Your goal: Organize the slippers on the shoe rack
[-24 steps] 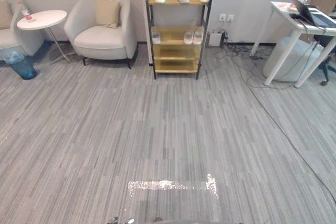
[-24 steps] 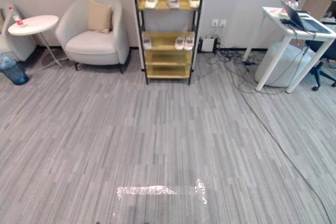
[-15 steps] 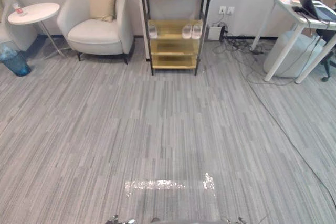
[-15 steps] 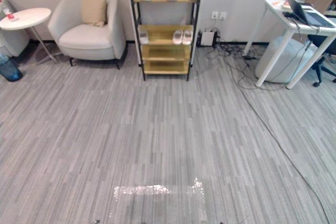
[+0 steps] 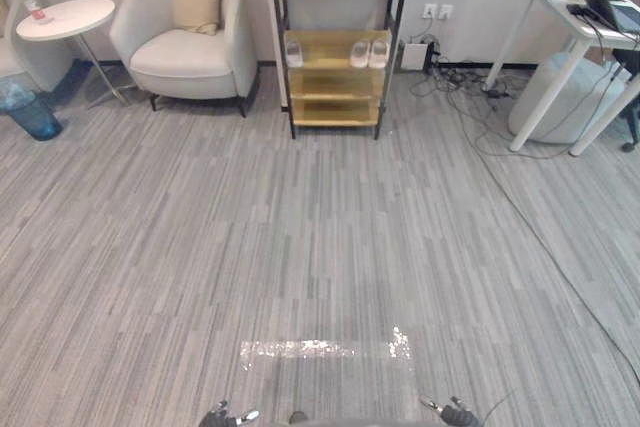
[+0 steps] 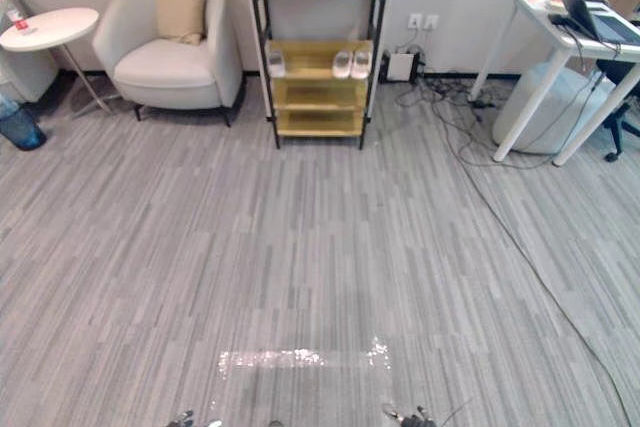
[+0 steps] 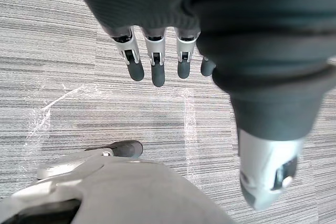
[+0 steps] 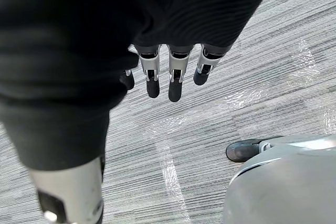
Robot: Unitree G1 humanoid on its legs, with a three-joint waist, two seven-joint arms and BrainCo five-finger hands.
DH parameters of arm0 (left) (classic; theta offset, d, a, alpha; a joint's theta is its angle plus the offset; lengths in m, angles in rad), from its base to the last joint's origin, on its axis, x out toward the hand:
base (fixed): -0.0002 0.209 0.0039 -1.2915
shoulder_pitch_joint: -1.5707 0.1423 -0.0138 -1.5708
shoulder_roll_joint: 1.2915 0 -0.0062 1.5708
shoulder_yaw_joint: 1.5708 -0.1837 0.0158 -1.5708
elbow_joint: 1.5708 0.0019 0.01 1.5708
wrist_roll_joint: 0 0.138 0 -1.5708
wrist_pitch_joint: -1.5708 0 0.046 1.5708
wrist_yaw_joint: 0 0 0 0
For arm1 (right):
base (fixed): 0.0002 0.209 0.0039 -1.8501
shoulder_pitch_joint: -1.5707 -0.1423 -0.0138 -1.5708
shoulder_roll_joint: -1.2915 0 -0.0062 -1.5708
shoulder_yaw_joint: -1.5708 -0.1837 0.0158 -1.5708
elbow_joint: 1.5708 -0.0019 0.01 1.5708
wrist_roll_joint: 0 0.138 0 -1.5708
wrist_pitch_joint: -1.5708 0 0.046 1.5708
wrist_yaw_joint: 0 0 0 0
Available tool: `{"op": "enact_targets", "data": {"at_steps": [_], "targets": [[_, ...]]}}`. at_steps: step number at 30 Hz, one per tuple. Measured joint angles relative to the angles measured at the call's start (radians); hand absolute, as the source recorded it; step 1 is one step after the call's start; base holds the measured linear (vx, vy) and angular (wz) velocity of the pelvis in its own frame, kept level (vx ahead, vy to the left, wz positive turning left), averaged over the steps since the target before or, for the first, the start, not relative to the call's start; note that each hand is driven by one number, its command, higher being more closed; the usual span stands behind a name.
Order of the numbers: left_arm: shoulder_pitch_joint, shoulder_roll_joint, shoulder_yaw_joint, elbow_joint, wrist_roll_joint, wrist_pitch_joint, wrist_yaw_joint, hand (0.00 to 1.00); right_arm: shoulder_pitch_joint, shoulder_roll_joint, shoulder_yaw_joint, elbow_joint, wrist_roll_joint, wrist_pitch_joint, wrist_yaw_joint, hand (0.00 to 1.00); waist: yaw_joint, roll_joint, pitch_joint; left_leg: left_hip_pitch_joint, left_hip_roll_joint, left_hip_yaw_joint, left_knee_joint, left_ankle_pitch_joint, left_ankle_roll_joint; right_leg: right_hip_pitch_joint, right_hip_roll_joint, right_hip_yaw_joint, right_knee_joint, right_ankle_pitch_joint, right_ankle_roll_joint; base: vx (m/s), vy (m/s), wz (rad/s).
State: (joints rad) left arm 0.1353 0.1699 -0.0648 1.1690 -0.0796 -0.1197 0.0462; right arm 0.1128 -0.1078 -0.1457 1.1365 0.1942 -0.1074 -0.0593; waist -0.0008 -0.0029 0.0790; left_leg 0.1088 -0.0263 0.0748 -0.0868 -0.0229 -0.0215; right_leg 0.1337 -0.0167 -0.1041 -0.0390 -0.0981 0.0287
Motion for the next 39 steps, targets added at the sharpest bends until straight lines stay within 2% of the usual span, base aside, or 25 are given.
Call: {"op": "enact_targets", "data": {"at_steps": [5, 6, 8, 10, 12, 14, 17, 19, 20, 21, 22, 24, 25, 26, 27, 28, 29, 30, 32, 33, 35, 36, 37, 38, 39], "targets": [[-0.004, 0.001, 0.0, 0.0, 0.0, 0.001, 0.012, 0.0, -0.006, 0.0, 0.001, 0.0, 0.0, 0.0, 0.0, 0.0, -0.001, -0.003, 0.006, -0.01, 0.001, -0.003, 0.009, -0.004, -0.004, -0.006, 0.0, -0.007, 0.005, -0.004, -0.003, 0.0, -0.01, 0.03], [-0.01, 0.004, 0.001, -0.001, 0.0, 0.0, 0.014, 0.0, -0.008, 0.0, 0.001, -0.002, 0.001, -0.001, 0.0, 0.0, -0.002, -0.009, 0.011, -0.036, 0.001, -0.004, 0.055, -0.027, -0.009, -0.013, -0.003, -0.017, 0.021, -0.015, -0.012, 0.0, -0.038, 0.14], [-0.028, 0.006, 0.015, -0.006, -0.001, 0.0, 0.016, 0.0, -0.013, 0.007, 0.001, -0.011, 0.001, -0.004, 0.0, 0.0, 0.0, -0.018, 0.044, -0.097, 0.016, -0.003, 0.221, -0.109, -0.021, -0.017, -0.001, -0.024, 0.065, -0.044, -0.026, -0.02, -0.047, 0.08], [-0.021, 0.003, 0.059, -0.031, -0.001, 0.001, 0.016, 0.0, -0.012, 0.015, 0.001, -0.023, 0.001, -0.005, -0.002, 0.0, 0.005, -0.026, 0.061, -0.176, 0.04, 0.022, 0.419, -0.164, -0.051, -0.017, 0.005, -0.024, 0.091, -0.078, -0.039, -0.04, -0.043, -0.02], [-0.018, -0.005, 0.099, -0.063, -0.005, 0.0, 0.018, 0.0, -0.014, 0.02, 0.001, -0.032, 0.002, -0.006, -0.004, 0.0, 0.013, -0.032, 0.076, -0.27, 0.074, 0.075, 0.658, -0.164, -0.053, 0.005, 0.005, -0.003, 0.114, -0.099, -0.053, 0.03, -0.042, -0.19], [-0.004, -0.022, 0.131, -0.081, -0.014, -0.003, 0.02, 0.0, -0.003, 0.017, 0.0, -0.06, 0.002, -0.004, -0.012, 0.0, 0.025, -0.025, 0.079, -0.339, 0.114, 0.115, 0.771, -0.215, -0.037, 0.025, 0.004, 0.012, 0.127, -0.12, -0.07, 0.1, 0.015, -0.24], [-0.002, -0.033, 0.134, -0.099, -0.023, -0.004, 0.031, 0.0, -0.016, 0.01, 0.0, -0.066, 0.002, -0.003, -0.017, 0.0, 0.03, -0.012, 0.08, -0.395, 0.114, 0.135, 0.599, -0.193, -0.021, 0.041, -0.022, 0.037, 0.113, -0.144, -0.061, 0.19, 0.11, -0.17], [-0.002, -0.04, 0.144, -0.1, -0.023, -0.003, 0.034, 0.0, -0.034, 0.014, 0.002, -0.066, 0.001, -0.001, -0.019, 0.0, 0.046, -0.007, 0.078, -0.411, 0.084, 0.114, 0.391, -0.109, -0.036, 0.038, -0.047, 0.062, 0.1, -0.162, -0.035, 0.35, 0.235, -0.37], [0.0, -0.043, 0.145, -0.097, -0.022, 0.0, 0.036, 0.0, -0.043, 0.019, 0.002, -0.061, 0.0, -0.001, -0.019, 0.0, 0.06, -0.006, 0.074, -0.399, 0.067, 0.093, 0.351, -0.014, -0.035, 0.039, -0.06, 0.084, 0.097, -0.178, -0.018, 0.39, 0.258, -0.48], [0.005, -0.031, 0.145, -0.093, -0.022, -0.001, 0.036, 0.0, -0.054, 0.033, 0.005, -0.05, 0.0, 0.001, -0.019, 0.0, 0.064, -0.023, 0.059, -0.407, 0.032, 0.099, 0.366, -0.026, 0.012, 0.038, -0.09, 0.094, 0.097, -0.197, -0.015, 0.46, 0.214, -0.31], [0.003, -0.027, 0.153, -0.092, -0.022, 0.0, 0.035, 0.0, -0.056, 0.05, 0.009, -0.053, -0.001, 0.002, -0.015, 0.0, 0.061, -0.036, 0.051, -0.422, 0.019, 0.11, 0.388, -0.062, 0.023, 0.031, -0.107, 0.092, 0.128, -0.194, -0.009, 0.48, 0.179, -0.2], [-0.002, -0.031, 0.167, -0.097, -0.022, 0.001, 0.036, 0.0, -0.061, 0.073, 0.018, -0.078, -0.006, 0.002, -0.006, 0.0, 0.077, -0.043, 0.047, -0.404, 0.016, 0.145, 0.405, -0.104, 0.039, -0.035, -0.122, 0.111, 0.274, -0.188, 0.004, 0.5, 0.181, -0.32], [-0.003, -0.03, 0.166, -0.098, -0.022, 0.003, 0.036, 0.0, -0.061, 0.073, 0.029, -0.086, -0.022, 0.003, 0.0, 0.0, 0.086, -0.046, 0.048, -0.358, 0.016, 0.163, 0.4, -0.129, 0.047, -0.084, -0.132, 0.117, 0.433, -0.179, 0.042, 0.49, 0.186, -0.45], [-0.003, -0.028, 0.164, -0.098, -0.028, 0.003, 0.036, 0.0, -0.057, 0.076, 0.031, -0.097, -0.039, 0.003, 0.002, 0.0, 0.087, -0.048, 0.049, -0.301, 0.013, 0.173, 0.386, -0.15, 0.052, -0.139, -0.143, 0.116, 0.61, -0.143, 0.119, 0.48, 0.17, -0.36], [-0.004, -0.026, 0.162, -0.098, -0.036, 0.004, 0.036, 0.0, -0.055, 0.078, 0.031, -0.102, -0.039, 0.002, 0.003, 0.0, 0.083, -0.049, 0.049, -0.257, 0.01, 0.171, 0.376, -0.164, 0.056, -0.181, -0.149, 0.117, 0.733, -0.118, 0.171, 0.58, 0.161, -0.15], [-0.014, -0.024, 0.156, -0.099, -0.052, 0.006, 0.037, 0.0, -0.055, 0.076, 0.031, -0.126, -0.04, 0.001, 0.003, 0.0, 0.067, -0.047, 0.053, -0.15, 0.01, 0.16, 0.341, -0.187, 0.058, -0.264, -0.173, 0.052, 0.975, -0.117, 0.169, 0.46, 0.108, -0.01], [-0.016, -0.024, 0.156, -0.099, -0.054, 0.006, 0.038, 0.0, -0.053, 0.077, 0.031, -0.13, -0.04, 0.002, 0.002, 0.0, 0.064, -0.043, 0.056, -0.132, 0.01, 0.159, 0.33, -0.187, 0.058, -0.28, -0.179, 0.036, 1.0, -0.123, 0.157, 0.45, 0.085, 0.03], [-0.033, -0.025, 0.156, -0.099, -0.062, 0.006, 0.038, 0.0, -0.052, 0.077, 0.031, -0.14, -0.04, 0.002, 0.003, 0.0, 0.061, -0.043, 0.057, -0.082, 0.013, 0.156, 0.299, -0.187, 0.058, -0.31, -0.191, -0.007, 1.033, -0.14, 0.124, 0.34, 0.023, 0.0], [-0.055, -0.035, 0.154, -0.1, -0.064, 0.002, 0.038, 0.0, -0.062, 0.074, 0.03, -0.14, -0.043, 0.001, 0.003, 0.0, 0.056, -0.033, 0.065, 0.022, 0.035, 0.154, 0.231, -0.187, 0.058, -0.364, -0.199, -0.11, 0.964, -0.182, 0.062, 0.4, -0.008, 0.08], [-0.069, -0.043, 0.154, -0.099, -0.069, 0.001, 0.038, 0.0, -0.066, 0.074, 0.029, -0.14, -0.044, 0.0, 0.003, 0.0, 0.051, -0.034, 0.064, 0.041, 0.045, 0.152, 0.225, -0.187, 0.058, -0.39, -0.199, -0.142, 0.899, -0.188, 0.052, 0.37, -0.068, 0.22], [-0.096, -0.08, 0.153, -0.099, -0.07, -0.001, 0.037, 0.0, -0.077, 0.067, 0.029, -0.139, -0.044, -0.003, 0.004, 0.0, 0.036, -0.03, 0.067, 0.069, 0.067, 0.133, 0.207, -0.187, 0.058, -0.44, -0.178, -0.167, 0.665, -0.157, 0.035, 0.39, -0.152, 0.33], [-0.104, -0.093, 0.151, -0.097, -0.07, -0.001, 0.037, 0.0, -0.084, 0.065, 0.03, -0.136, -0.044, -0.003, 0.004, 0.0, 0.03, -0.03, 0.068, 0.08, 0.077, 0.122, 0.196, -0.189, 0.054, -0.455, -0.16, -0.153, 0.535, -0.104, 0.03, 0.37, -0.189, 0.4], [-0.107, -0.097, 0.143, -0.098, -0.067, -0.002, 0.036, 0.0, -0.089, 0.065, 0.03, -0.131, -0.044, -0.002, 0.004, 0.0, 0.024, -0.029, 0.068, 0.089, 0.084, 0.106, 0.193, -0.201, 0.034, -0.451, -0.138, -0.137, 0.426, -0.041, 0.023, 0.41, -0.23, 0.43], [-0.105, -0.097, 0.144, -0.098, -0.067, -0.002, 0.036, 0.0, -0.091, 0.065, 0.032, -0.114, -0.044, -0.003, 0.003, 0.0, 0.017, -0.037, 0.067, 0.109, 0.086, 0.081, 0.194, -0.224, -0.006, -0.445, -0.121, -0.105, 0.305, 0.076, 0.009, 0.44, -0.293, 0.47], [-0.103, -0.092, 0.149, -0.091, -0.067, -0.001, 0.038, 0.0, -0.091, 0.063, 0.035, -0.095, -0.044, -0.003, 0.004, 0.0, 0.009, -0.052, 0.061, 0.128, 0.083, 0.052, 0.196, -0.248, -0.042, -0.449, -0.117, -0.076, 0.3, 0.164, -0.012, 0.44, -0.295, 0.31]]}}
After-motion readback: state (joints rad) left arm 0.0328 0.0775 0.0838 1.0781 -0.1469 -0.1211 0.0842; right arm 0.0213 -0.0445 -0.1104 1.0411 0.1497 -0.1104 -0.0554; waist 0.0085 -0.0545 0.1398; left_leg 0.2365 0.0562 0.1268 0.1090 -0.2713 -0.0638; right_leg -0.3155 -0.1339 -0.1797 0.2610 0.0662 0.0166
